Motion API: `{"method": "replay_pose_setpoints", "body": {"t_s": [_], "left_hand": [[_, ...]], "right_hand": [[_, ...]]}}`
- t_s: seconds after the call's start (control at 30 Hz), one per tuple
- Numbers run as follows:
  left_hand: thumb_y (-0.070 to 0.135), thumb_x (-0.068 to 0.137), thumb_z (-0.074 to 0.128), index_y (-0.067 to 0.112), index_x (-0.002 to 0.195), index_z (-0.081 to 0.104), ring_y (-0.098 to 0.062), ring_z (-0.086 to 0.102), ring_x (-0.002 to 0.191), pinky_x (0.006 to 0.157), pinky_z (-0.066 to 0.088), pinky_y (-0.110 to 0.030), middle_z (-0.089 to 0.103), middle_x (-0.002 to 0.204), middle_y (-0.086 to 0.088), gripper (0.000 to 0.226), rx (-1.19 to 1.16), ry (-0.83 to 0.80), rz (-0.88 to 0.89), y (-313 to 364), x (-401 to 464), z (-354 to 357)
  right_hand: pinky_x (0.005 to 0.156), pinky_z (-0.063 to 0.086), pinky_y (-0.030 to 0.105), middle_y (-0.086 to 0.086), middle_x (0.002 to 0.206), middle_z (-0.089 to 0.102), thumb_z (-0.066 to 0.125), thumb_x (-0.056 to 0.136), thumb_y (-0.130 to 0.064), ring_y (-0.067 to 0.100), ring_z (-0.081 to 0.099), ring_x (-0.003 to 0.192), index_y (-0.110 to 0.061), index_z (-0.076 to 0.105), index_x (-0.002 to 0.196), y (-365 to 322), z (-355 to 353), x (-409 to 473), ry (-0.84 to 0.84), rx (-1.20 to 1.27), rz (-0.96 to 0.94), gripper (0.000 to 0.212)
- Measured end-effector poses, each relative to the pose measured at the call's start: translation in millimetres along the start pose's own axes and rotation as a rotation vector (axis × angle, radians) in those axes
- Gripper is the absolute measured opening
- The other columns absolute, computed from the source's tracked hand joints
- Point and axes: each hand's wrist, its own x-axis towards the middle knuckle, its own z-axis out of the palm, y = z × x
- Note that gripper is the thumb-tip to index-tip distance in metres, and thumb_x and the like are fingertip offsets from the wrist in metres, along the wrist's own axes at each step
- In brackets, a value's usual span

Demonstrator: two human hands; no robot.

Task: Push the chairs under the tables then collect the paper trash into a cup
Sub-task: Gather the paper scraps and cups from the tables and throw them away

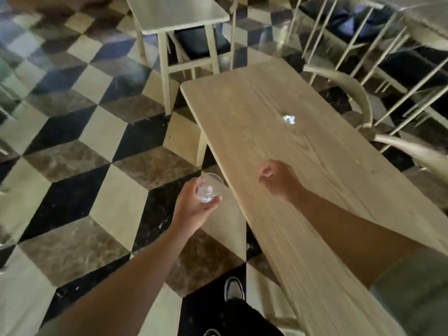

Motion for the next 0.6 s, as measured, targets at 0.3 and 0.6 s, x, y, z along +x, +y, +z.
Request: {"method": "replay_pose_setpoints", "body": {"t_s": [0.3, 0.6], "left_hand": [[0.043, 0.083, 0.083, 0.017, 0.130, 0.058, -0.020, 0.066, 0.107, 0.088, 0.056, -0.036, 0.066, 0.121, -0.002, 0.059, 0.109, -0.114, 0.128, 19.4, 269.6, 15.9], [0.040, 0.083, 0.084, 0.016, 0.131, 0.058, -0.017, 0.064, 0.107, 0.089, 0.054, -0.034, 0.066, 0.122, -0.003, 0.060, 0.135, -0.143, 0.080, 22.6, 461.9, -28.1]], "right_hand": [[0.075, 0.038, 0.024, 0.028, 0.140, 0.035, 0.072, 0.090, -0.018, 0.035, 0.054, 0.098, -0.009, 0.047, 0.142, 87.5, -33.7, 254.6, 0.274, -0.042, 0.419, 0.058], [0.077, 0.049, 0.038, 0.019, 0.111, 0.058, 0.071, 0.089, -0.013, 0.036, 0.062, 0.090, -0.008, 0.065, 0.105, 86.8, -22.5, 393.4, 0.375, -0.011, 0.627, 0.018]]}}
